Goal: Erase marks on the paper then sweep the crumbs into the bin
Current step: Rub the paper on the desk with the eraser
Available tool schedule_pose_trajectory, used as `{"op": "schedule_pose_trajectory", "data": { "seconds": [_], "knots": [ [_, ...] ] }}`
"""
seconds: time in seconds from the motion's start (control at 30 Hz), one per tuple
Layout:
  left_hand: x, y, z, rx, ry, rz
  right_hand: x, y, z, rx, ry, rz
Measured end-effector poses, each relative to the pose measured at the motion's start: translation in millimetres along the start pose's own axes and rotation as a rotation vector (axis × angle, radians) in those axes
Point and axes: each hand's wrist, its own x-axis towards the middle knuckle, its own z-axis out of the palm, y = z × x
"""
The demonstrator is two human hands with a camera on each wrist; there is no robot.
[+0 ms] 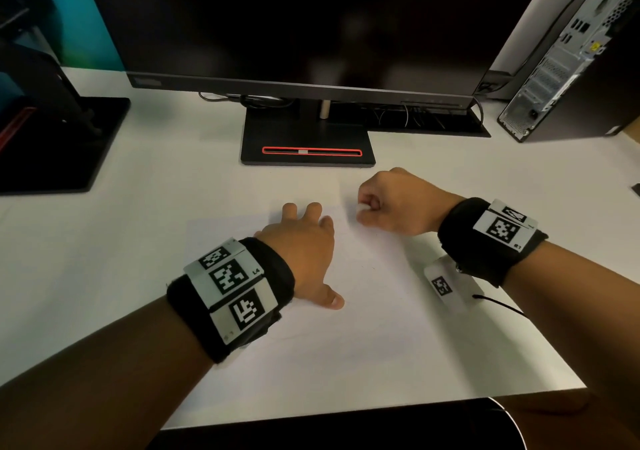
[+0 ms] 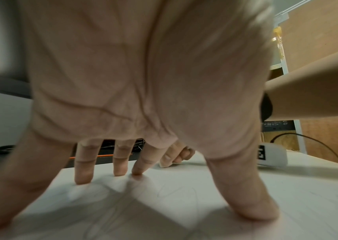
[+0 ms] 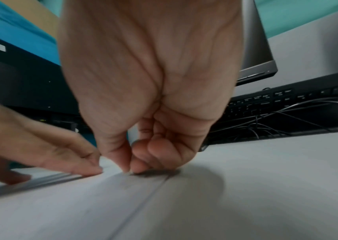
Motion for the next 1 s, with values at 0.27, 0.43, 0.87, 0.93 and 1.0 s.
{"op": "schedule_pose_trajectory", "data": {
  "seconds": [0.27,0.43,0.87,0.93,1.0],
  "knots": [
    [0,0,1,0.002,0.004,-0.002,-1,3,-2,0.012,-0.016,0.009],
    [-1,0,0,0.022,-0.008,0.000,-7,-13,7,0.059,-0.119,-0.090],
    [-2,-1,0,0.020,-0.011,0.002,1,-3,-3,0.010,-0.055,-0.010],
    [-2,-1,0,0.014,-0.009,0.003,2,-5,0,-0.007,-0.009,-0.021],
    [-2,-1,0,0.018,-0.008,0.003,-2,-12,5,0.025,-0.069,-0.084]
  ]
}}
